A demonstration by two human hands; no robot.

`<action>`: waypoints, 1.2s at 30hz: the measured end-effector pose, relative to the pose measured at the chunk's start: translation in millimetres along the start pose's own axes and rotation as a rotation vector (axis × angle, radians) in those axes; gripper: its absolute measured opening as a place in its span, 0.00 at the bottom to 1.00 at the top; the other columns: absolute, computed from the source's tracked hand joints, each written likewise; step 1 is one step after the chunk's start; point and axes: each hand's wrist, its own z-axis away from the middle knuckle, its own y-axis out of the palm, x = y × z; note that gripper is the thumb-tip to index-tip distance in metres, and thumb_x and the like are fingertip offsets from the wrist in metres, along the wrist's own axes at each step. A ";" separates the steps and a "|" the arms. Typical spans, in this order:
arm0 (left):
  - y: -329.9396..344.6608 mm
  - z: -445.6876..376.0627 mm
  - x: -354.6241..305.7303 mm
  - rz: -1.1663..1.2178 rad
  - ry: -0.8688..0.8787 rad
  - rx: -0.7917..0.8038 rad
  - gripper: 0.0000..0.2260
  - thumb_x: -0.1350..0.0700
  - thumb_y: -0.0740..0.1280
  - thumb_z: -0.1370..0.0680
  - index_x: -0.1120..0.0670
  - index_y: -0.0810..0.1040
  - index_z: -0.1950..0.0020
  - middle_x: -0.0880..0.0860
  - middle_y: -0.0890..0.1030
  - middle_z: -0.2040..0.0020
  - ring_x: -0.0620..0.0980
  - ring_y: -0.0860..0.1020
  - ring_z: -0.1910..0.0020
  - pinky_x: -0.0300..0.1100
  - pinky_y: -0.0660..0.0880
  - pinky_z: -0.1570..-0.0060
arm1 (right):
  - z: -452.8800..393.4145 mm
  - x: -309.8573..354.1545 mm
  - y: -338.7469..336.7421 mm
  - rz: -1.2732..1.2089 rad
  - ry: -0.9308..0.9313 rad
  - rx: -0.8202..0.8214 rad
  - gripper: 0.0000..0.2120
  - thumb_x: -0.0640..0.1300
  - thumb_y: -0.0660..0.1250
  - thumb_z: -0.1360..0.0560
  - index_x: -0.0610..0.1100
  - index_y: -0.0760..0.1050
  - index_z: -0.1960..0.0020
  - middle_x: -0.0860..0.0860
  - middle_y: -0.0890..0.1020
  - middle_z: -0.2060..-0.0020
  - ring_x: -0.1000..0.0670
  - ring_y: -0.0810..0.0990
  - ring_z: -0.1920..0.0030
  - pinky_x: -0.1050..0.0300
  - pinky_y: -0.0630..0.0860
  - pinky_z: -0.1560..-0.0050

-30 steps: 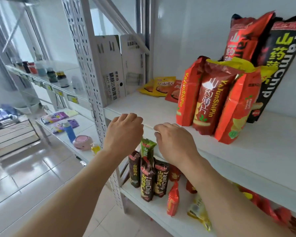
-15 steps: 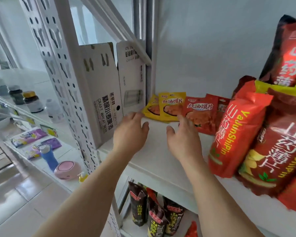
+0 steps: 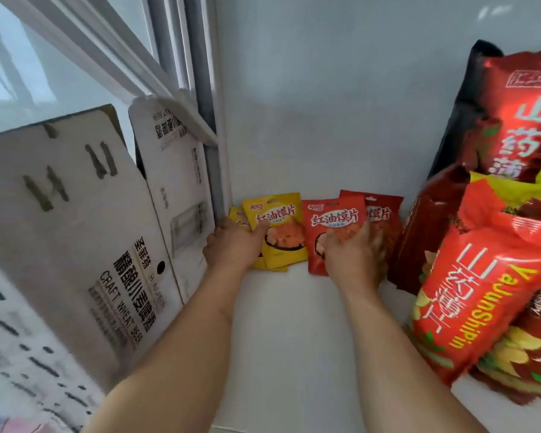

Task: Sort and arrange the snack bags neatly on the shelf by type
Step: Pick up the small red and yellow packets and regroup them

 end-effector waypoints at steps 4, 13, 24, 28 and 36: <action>7.5 -8.3 -0.2 -0.104 0.033 0.026 0.47 0.24 0.58 0.28 0.60 0.61 0.24 0.60 0.72 0.28 0.62 0.71 0.30 0.55 0.67 0.35 | -11.4 -4.4 10.0 0.130 0.083 0.062 0.40 0.64 0.58 0.23 0.42 0.51 0.21 0.39 0.57 0.23 0.38 0.55 0.24 0.41 0.54 0.27; -9.9 -10.2 0.4 -0.060 0.077 0.075 0.41 0.31 0.70 0.31 0.54 0.64 0.27 0.55 0.74 0.30 0.59 0.73 0.32 0.51 0.71 0.41 | -15.4 2.8 13.7 0.253 0.050 0.083 0.42 0.71 0.54 0.26 0.44 0.58 0.23 0.41 0.67 0.28 0.38 0.64 0.29 0.42 0.58 0.30; -18.4 -16.7 14.6 0.506 -0.042 0.250 0.06 0.55 0.74 0.24 0.54 0.78 0.58 0.56 0.82 0.62 0.56 0.82 0.61 0.52 0.81 0.49 | -10.6 2.2 7.3 0.286 0.045 0.214 0.44 0.72 0.62 0.30 0.46 0.60 0.25 0.42 0.69 0.30 0.38 0.65 0.30 0.44 0.61 0.31; -15.5 -19.7 16.8 0.577 -0.041 0.219 0.02 0.61 0.68 0.21 0.55 0.78 0.50 0.54 0.81 0.60 0.53 0.80 0.65 0.46 0.79 0.63 | -5.9 3.5 2.3 0.273 0.051 0.207 0.44 0.69 0.67 0.31 0.41 0.61 0.27 0.41 0.69 0.31 0.38 0.66 0.30 0.44 0.64 0.32; -14.9 -16.3 19.0 0.713 -0.104 0.254 0.06 0.63 0.67 0.20 0.54 0.78 0.46 0.57 0.84 0.49 0.58 0.84 0.53 0.55 0.82 0.51 | -2.1 4.8 4.7 0.223 0.037 0.244 0.43 0.68 0.66 0.29 0.42 0.58 0.25 0.43 0.70 0.29 0.39 0.65 0.29 0.43 0.61 0.30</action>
